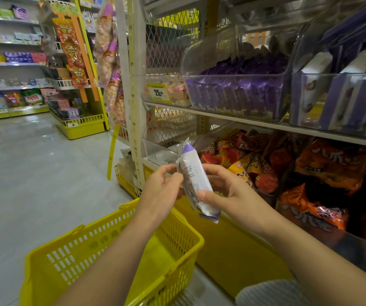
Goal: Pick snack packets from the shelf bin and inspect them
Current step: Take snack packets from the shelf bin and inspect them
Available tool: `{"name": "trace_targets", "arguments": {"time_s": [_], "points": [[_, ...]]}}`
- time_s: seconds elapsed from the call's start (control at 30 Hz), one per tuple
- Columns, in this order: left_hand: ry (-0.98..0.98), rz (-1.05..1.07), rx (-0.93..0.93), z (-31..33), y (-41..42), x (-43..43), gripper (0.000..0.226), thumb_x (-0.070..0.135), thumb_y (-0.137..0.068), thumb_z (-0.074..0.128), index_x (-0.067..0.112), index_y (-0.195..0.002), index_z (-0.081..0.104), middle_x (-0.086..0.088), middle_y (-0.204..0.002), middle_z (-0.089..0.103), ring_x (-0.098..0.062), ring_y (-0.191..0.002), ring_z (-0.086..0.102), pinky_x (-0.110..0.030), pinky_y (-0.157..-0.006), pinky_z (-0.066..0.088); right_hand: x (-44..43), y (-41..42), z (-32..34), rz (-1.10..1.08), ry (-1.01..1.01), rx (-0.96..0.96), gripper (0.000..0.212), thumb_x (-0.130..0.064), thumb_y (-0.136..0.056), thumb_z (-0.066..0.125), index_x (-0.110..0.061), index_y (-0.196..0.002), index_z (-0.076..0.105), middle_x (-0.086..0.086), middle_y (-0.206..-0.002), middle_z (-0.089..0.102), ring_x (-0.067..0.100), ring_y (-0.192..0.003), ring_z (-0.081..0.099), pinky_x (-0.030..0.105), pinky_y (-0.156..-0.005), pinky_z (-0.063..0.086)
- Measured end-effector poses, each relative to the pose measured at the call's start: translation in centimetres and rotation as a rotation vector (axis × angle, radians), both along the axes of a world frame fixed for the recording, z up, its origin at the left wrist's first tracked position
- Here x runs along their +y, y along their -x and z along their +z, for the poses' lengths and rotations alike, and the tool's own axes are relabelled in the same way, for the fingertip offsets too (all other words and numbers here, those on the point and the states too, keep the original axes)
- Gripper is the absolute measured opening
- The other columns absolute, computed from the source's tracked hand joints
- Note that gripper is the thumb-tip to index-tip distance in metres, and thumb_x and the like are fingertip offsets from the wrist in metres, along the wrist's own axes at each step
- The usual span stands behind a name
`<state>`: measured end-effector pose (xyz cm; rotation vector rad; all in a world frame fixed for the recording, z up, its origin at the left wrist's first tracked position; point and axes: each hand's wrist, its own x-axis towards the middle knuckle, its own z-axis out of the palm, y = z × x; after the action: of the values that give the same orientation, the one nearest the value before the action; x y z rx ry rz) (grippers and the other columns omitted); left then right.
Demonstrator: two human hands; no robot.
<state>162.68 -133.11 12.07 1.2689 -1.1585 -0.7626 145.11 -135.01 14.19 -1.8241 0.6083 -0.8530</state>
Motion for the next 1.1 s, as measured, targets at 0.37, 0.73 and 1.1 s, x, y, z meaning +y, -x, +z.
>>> {"name": "trace_targets", "arguments": {"time_s": [0.37,0.73,1.1], "points": [[-0.026,-0.191,0.024,0.2,1.1,0.1,0.044,0.002,-0.094,0.051,0.041,-0.116,0.052,0.009,-0.100,0.075,-0.013,-0.092,0.072,-0.030,-0.068,0.060,-0.5,0.1,-0.1,-0.053,-0.145,-0.126,0.043,-0.002,-0.091,0.058,-0.016,-0.131,0.050,0.004,-0.123,0.067,0.020,-0.111,0.065,0.041,-0.095,0.053],[-0.064,-0.439,0.316,1.9,2.8,1.2,0.066,0.039,-0.085,0.061,0.025,-0.146,0.038,-0.004,-0.123,0.065,-0.016,-0.109,0.064,-0.034,-0.081,0.056,0.1,-0.6,-0.1,-0.126,-0.151,-0.192,0.029,-0.021,-0.098,0.046,-0.010,-0.121,0.060,0.003,-0.112,0.070,0.009,-0.099,0.068,0.029,-0.083,0.057],[0.091,-0.374,0.511,7.2,4.7,2.6,0.034,0.012,-0.103,0.038,0.010,-0.134,0.052,-0.012,-0.117,0.070,-0.027,-0.107,0.068,-0.038,-0.084,0.058,2.2,4.0,5.6,-0.165,-0.029,-0.178,0.059,0.000,-0.080,0.071,-0.023,-0.131,0.054,-0.009,-0.122,0.065,0.013,-0.104,0.068,0.027,-0.084,0.057]]}}
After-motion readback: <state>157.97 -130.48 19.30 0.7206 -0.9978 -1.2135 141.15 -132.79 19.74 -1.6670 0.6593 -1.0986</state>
